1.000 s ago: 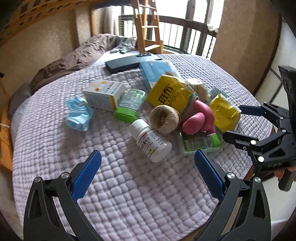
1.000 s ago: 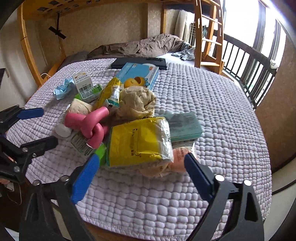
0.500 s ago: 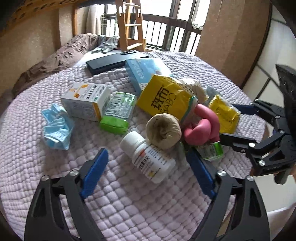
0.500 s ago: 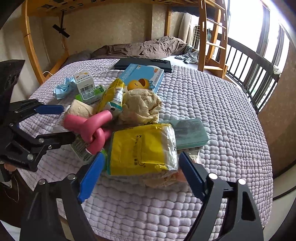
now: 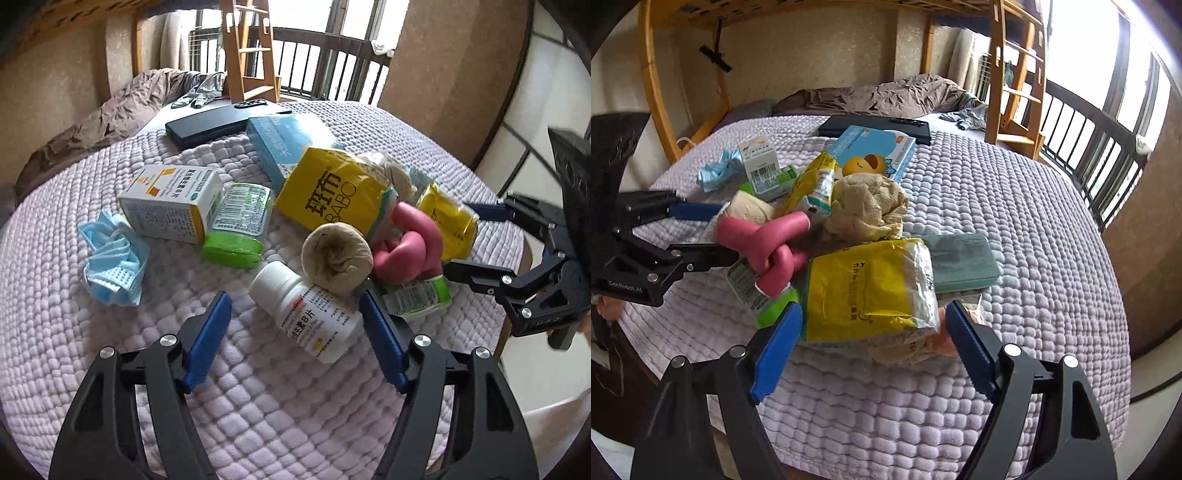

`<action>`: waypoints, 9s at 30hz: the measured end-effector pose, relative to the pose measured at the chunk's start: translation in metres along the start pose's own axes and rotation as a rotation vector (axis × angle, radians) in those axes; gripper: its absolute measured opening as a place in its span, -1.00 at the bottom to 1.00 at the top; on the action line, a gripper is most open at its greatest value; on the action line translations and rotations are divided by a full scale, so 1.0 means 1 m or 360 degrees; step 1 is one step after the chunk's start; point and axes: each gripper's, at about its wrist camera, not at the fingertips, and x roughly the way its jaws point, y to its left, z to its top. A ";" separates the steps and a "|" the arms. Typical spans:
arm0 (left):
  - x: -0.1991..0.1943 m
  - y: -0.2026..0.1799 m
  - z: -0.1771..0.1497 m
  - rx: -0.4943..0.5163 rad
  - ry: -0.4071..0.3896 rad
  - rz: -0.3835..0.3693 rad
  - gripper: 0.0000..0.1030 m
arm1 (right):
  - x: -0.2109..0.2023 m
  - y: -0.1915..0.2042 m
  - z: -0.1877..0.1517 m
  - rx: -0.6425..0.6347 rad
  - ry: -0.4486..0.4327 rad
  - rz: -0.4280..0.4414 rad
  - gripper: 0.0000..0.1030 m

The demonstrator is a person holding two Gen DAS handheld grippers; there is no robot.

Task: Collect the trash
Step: 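Grasp the white pill bottle with the left tool while the right tool grasps the yellow packet, then carry the white pill bottle and yellow packet over the white bin with both tools, then open the left tool to drop the bottle while the right tool releases the packet, then move both open tools back over the items on the bed, then grasp the pink toy with the left tool while the right tool grasps the bagged sponges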

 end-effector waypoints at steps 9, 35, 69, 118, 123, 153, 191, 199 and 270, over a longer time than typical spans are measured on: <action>0.003 -0.005 0.003 0.0091 0.0000 0.0060 0.17 | 0.004 0.008 0.004 -0.0147 0.0006 -0.0024 0.35; -0.021 -0.009 -0.019 -0.0065 -0.0030 0.0128 0.17 | -0.001 0.030 -0.002 -0.0294 -0.0027 -0.0170 0.45; -0.035 -0.022 -0.024 -0.0083 -0.0068 0.0205 0.16 | -0.029 0.006 -0.009 -0.0005 -0.0021 0.0017 0.38; -0.099 -0.072 -0.060 -0.0281 -0.0045 0.0324 0.16 | -0.106 0.016 -0.053 0.0041 -0.0033 0.0171 0.38; -0.105 -0.081 -0.065 -0.0252 -0.0043 0.0305 0.16 | -0.114 0.016 -0.062 0.0048 -0.0018 0.0225 0.38; -0.098 -0.123 -0.110 -0.0180 0.0122 0.0193 0.16 | -0.115 0.034 -0.119 0.0034 0.0229 0.0414 0.39; -0.019 -0.144 -0.151 -0.0068 0.0420 0.0128 0.16 | -0.041 0.039 -0.155 0.0118 0.0509 0.0423 0.39; -0.003 -0.142 -0.149 -0.0113 0.0437 0.0133 0.62 | -0.031 0.041 -0.158 0.0131 0.0543 0.0388 0.71; -0.028 -0.092 0.013 -0.0121 -0.0116 0.0394 0.15 | -0.014 -0.051 -0.021 0.0259 -0.0016 0.0050 0.44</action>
